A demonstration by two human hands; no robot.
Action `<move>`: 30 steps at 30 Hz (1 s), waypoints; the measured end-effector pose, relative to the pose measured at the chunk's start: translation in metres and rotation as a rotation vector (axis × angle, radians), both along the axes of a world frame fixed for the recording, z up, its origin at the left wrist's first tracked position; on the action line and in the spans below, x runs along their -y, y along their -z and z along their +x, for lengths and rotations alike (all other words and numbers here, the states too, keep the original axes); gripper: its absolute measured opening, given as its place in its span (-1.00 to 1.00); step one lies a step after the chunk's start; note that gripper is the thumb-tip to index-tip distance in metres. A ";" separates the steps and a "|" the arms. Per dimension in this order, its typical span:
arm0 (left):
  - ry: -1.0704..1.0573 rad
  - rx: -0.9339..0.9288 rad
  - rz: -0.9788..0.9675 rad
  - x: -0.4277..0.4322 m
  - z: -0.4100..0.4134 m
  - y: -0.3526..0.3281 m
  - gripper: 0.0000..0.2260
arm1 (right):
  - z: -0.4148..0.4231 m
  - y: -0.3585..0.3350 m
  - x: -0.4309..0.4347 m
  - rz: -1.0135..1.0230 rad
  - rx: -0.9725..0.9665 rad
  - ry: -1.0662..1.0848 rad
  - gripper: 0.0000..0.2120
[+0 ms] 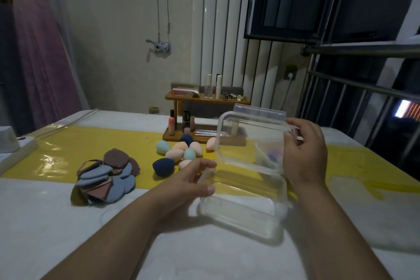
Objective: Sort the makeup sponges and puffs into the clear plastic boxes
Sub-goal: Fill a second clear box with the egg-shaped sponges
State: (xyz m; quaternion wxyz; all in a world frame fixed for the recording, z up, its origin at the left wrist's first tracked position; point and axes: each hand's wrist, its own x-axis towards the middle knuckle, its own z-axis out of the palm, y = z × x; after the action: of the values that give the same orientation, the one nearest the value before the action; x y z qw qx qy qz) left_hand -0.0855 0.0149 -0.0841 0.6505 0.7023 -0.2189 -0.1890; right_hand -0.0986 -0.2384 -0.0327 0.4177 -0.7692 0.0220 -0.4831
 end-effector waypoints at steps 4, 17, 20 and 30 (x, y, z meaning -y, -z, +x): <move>0.012 0.022 0.022 0.002 -0.001 -0.003 -0.37 | 0.000 0.003 -0.003 -0.047 -0.146 0.096 -0.55; 0.038 0.013 0.034 0.001 -0.001 -0.007 -0.27 | 0.003 0.010 0.008 -0.190 -0.504 0.352 -0.70; 0.034 0.006 0.031 0.000 -0.002 -0.006 -0.27 | 0.000 0.006 0.002 -0.282 -0.444 0.445 -0.68; 0.015 -0.018 0.000 -0.001 0.001 -0.004 -0.25 | -0.004 0.002 -0.032 -0.559 -0.597 -0.157 -0.60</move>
State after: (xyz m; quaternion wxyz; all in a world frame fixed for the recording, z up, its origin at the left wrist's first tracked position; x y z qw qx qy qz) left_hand -0.0847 0.0155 -0.0804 0.6509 0.6989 -0.2185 -0.2003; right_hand -0.1027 -0.2059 -0.0349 0.2038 -0.9586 -0.0488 -0.1929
